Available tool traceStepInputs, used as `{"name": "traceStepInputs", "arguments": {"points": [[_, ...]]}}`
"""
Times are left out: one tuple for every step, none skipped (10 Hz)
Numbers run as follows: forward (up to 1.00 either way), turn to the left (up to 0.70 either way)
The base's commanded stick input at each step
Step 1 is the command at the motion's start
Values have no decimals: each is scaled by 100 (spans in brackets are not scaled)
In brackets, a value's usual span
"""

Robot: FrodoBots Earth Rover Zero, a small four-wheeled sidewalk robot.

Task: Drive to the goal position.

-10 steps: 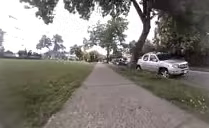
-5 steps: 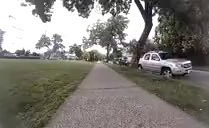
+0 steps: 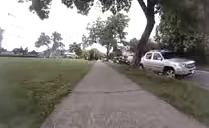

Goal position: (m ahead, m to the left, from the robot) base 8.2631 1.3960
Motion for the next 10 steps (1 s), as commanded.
{"name": "traceStepInputs", "arguments": {"points": [[70,0],[70,0],[70,0],[70,-16],[70,-35],[70,-31],[70,0],[70,0],[70,0],[70,0]]}}
